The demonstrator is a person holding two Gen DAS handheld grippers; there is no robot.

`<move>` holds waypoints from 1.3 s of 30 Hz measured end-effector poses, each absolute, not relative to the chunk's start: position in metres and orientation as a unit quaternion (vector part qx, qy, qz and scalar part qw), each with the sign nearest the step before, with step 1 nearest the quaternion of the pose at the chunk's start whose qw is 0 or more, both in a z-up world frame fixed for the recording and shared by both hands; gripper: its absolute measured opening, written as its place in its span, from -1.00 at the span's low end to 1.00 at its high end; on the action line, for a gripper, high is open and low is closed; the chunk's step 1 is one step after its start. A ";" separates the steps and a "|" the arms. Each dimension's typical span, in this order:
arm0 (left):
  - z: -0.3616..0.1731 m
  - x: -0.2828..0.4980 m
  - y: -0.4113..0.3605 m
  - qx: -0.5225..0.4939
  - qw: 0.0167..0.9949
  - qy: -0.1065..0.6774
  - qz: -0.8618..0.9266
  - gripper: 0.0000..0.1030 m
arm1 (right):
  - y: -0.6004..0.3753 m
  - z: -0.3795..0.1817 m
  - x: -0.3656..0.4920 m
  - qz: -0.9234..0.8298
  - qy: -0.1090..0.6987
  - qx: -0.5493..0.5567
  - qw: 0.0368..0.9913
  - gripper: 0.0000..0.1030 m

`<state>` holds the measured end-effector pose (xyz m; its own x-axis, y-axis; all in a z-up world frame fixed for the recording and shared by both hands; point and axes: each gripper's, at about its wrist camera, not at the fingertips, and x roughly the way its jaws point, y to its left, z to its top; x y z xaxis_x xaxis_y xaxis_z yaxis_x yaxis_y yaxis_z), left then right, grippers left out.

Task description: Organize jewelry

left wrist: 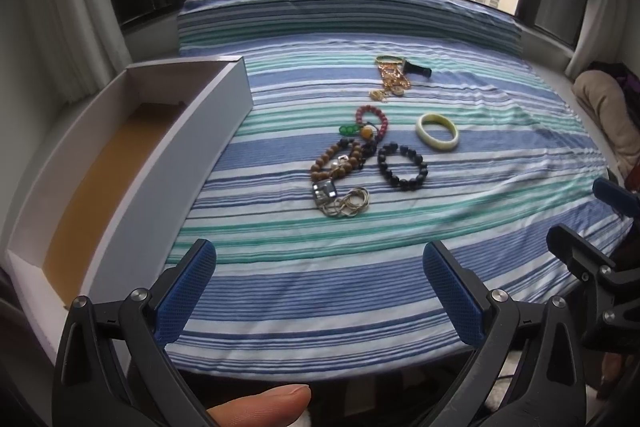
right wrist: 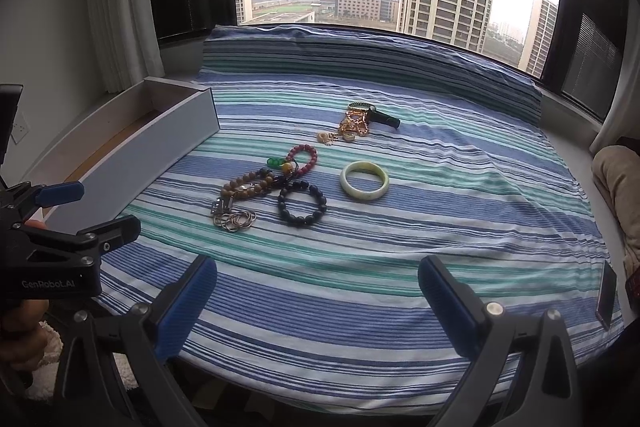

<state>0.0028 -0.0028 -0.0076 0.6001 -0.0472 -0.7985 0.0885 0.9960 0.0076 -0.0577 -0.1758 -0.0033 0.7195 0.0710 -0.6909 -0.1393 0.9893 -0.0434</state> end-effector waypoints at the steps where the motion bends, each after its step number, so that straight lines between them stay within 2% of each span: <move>1: -0.008 0.003 -0.003 0.023 0.894 0.446 -0.038 0.99 | -0.176 -0.003 -0.058 0.057 0.370 -0.046 0.926 0.99; 39: -0.009 0.002 -0.003 0.023 0.893 0.449 -0.037 1.00 | -0.178 -0.004 -0.057 0.053 0.372 -0.043 0.926 0.99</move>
<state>0.0018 -0.0033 -0.0087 0.5948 -0.0460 -0.8025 0.0875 0.9961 0.0078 -0.0572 -0.1782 -0.0039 0.7184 0.0651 -0.6926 -0.1294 0.9907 -0.0411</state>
